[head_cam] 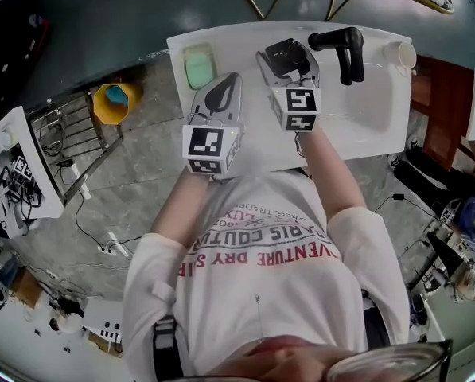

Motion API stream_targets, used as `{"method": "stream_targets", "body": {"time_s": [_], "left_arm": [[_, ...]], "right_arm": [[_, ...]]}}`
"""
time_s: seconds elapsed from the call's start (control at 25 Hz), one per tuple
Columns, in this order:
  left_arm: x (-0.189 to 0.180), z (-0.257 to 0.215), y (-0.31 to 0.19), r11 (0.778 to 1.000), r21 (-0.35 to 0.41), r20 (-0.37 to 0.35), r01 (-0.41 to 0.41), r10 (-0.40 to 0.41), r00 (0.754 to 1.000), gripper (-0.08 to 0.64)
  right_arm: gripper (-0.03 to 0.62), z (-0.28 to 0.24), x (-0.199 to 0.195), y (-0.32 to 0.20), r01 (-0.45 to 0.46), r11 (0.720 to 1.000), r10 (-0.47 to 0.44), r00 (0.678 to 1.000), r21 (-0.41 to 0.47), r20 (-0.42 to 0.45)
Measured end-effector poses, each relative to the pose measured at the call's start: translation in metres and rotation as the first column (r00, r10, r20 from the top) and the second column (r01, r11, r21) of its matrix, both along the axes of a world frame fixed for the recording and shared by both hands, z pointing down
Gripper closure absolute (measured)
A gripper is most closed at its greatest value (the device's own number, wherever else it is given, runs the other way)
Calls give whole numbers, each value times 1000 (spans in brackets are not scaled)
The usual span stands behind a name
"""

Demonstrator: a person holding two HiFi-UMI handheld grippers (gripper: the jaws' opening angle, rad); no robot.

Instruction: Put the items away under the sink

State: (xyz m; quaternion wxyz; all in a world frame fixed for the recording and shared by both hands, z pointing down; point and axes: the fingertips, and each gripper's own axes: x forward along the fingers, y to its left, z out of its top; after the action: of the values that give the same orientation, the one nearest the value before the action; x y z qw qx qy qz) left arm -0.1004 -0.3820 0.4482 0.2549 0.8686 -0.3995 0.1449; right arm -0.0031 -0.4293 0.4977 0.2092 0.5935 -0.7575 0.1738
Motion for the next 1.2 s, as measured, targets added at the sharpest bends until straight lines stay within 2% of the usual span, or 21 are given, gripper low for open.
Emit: {"method": "stream_targets", "body": {"time_s": [0.28,0.64,1.0,1.2], "left_arm": [[4,-15,42,1000,19,16,15,-16,1000,532],[53,-36,143,997,76,33,16,-18,999,532],[94,-49,278,982,147,28,118,-124,992,532],[92,-45,347,969,147,50,199,-208,977,532]], "right_arm": [[222,-36,-4,63,71,997,-72,997,28,19],[222,-62,41,180,93,995,-96,991,39,88],[222,-74,98,326,165,983,-172,981,79,86],[222,-66,116,394,210,976,-216,972,61,96]]}}
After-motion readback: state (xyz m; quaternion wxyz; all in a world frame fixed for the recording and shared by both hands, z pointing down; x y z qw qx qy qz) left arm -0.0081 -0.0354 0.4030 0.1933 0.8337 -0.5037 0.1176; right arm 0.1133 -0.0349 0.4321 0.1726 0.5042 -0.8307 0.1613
